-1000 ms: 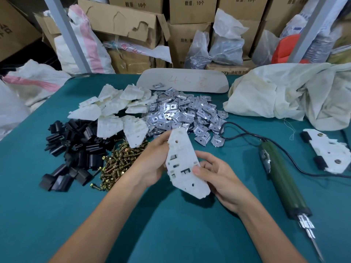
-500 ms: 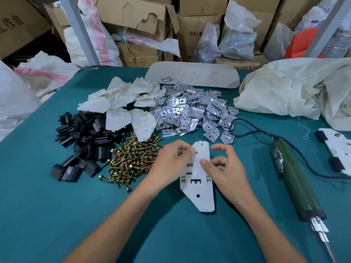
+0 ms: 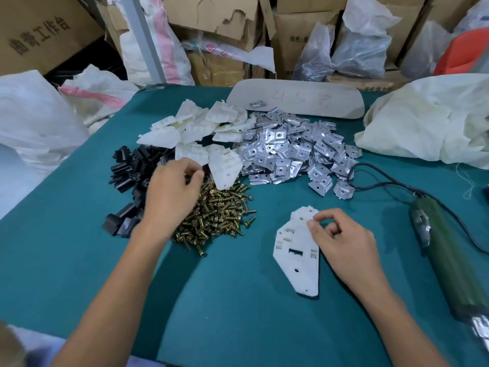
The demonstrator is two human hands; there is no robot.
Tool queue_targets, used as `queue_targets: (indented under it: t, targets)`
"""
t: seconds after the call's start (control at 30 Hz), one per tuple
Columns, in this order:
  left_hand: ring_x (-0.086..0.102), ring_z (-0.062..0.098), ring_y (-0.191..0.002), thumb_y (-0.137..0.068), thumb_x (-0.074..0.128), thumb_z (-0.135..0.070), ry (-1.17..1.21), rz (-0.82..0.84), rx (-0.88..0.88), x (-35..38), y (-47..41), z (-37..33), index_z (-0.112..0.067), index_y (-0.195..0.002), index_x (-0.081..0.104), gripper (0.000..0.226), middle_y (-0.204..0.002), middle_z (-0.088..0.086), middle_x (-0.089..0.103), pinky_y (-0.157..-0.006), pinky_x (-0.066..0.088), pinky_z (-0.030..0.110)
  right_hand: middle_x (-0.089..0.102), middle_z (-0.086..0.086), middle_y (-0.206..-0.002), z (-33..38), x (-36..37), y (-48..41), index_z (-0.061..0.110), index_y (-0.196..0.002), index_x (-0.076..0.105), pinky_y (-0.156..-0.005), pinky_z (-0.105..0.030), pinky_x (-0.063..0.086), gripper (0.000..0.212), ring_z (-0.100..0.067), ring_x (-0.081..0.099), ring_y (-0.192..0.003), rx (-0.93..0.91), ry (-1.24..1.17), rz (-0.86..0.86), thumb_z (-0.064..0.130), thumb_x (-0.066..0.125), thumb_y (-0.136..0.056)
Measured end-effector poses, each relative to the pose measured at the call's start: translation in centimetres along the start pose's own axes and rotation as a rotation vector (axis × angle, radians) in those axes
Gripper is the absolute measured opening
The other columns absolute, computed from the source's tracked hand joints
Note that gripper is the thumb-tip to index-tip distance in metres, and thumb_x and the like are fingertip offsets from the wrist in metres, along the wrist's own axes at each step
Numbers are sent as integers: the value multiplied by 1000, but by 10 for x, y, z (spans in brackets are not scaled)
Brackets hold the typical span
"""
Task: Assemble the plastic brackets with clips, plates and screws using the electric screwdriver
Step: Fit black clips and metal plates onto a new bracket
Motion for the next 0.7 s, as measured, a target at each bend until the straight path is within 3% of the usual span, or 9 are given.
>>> queue_targets:
  t: [0.07,0.17,0.43,0.6,0.7]
  targets:
    - [59,29,-107,-97,61,-32,-152,-7,-122,-17,-5,44,-18,-112,68,22,-108,4,69,-97,48,47,57,12,-62,0,2,0,38,-89,60,-65,-34,49,10,-11,55,-64,4,12,16,45,66,-90]
    - [49,37,-121,-96,63,-36,-195,72,-265,-21,0,85,-21,-114,67,25,-124,13,60,-104,41,50,58,15,-65,1,4,0,41,-91,60,-67,-37,52,6,-10,55,-63,15,24,38,45,65,-90]
    - [41,39,-127,-99,59,-29,-296,177,-163,-7,-3,78,-20,-121,70,26,-132,8,58,-106,35,49,60,12,-68,1,3,0,38,-89,63,-69,-39,51,5,-12,55,-65,21,26,43,40,66,-92]
    - [31,29,-132,-91,64,-32,-285,322,-123,10,3,76,-28,-132,56,42,-123,-4,59,-107,26,49,60,12,-68,2,2,-1,38,-90,62,-69,-37,51,4,-11,56,-67,10,29,35,39,65,-93]
    - [33,28,-124,-92,66,-37,-291,245,-104,6,1,76,-29,-127,57,37,-121,-4,63,-103,26,46,60,13,-68,1,3,-1,39,-92,62,-70,-37,51,3,-11,56,-67,15,25,41,40,65,-92]
Point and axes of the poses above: each hand's wrist, its own y-axis away from the middle knuckle, its own x-axis out of the palm, z = x × y, the point moved 10 cm from there along -y, towards the middle knuckle
